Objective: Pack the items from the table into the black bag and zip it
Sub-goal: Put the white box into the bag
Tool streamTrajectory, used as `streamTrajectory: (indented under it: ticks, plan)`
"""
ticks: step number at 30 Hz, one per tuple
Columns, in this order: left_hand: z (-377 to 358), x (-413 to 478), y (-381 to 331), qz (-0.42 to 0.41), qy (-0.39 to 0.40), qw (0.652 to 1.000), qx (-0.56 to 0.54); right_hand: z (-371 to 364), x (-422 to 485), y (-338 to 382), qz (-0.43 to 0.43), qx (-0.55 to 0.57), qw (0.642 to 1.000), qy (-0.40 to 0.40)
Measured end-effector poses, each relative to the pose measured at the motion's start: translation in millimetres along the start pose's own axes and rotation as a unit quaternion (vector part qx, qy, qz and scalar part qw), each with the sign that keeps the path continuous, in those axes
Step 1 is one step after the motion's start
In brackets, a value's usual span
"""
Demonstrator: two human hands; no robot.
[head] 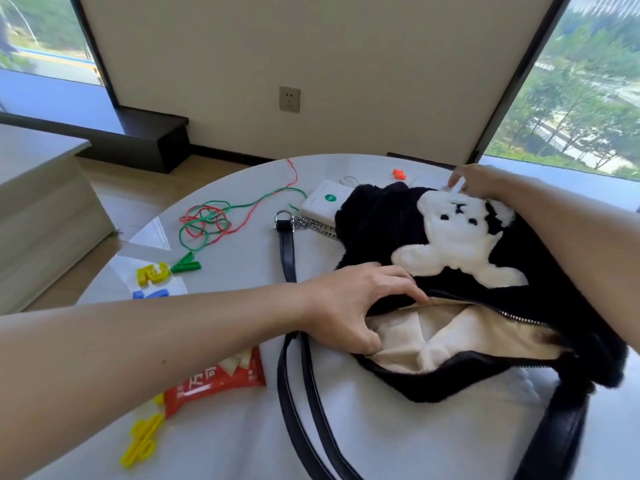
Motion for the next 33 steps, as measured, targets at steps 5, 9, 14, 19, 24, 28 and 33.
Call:
streamTrajectory:
  ticks: [5,9,14,19,24,28,33]
  plan:
    - [0.5,0.1,-0.3,0.002,-0.003,1.000,0.000,1.8,-7.1,3.5,0.007,-0.002,1.000,-0.005]
    - [1.8,0.4,-1.2,0.003,-0.009,1.000,0.004,2.4,-11.4,5.5,0.003,-0.004,1.000,-0.003]
    - [0.8,0.6,-1.8,-0.001,-0.007,1.000,0.006,8.0,-17.9,11.2,0.008,-0.015,1.000,-0.015]
    - [1.8,0.2,-1.3,-0.003,-0.010,1.000,0.003,35.8,-26.2,46.0,0.053,-0.023,0.996,-0.072]
    - [0.7,0.1,-0.3,-0.001,-0.008,1.000,0.003,68.1,-40.7,124.6,0.146,0.044,0.982,-0.108]
    - [1.2,-0.6,-1.3,-0.003,-0.012,1.000,0.000,54.0,-60.7,201.5,0.254,0.011,0.966,-0.037]
    - [2.0,-0.5,-4.5,-0.014,-0.022,1.000,0.014,18.9,-73.2,256.4,0.322,-0.181,0.929,0.017]
Point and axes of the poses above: each hand's wrist, its own x-axis towards the middle knuckle, its own z-axis out of the back of the hand, y = z × x, the point moved 10 cm from there along x, towards the middle knuckle, and after that the axes turned 6 degrees about x, right-handed, at the moved point
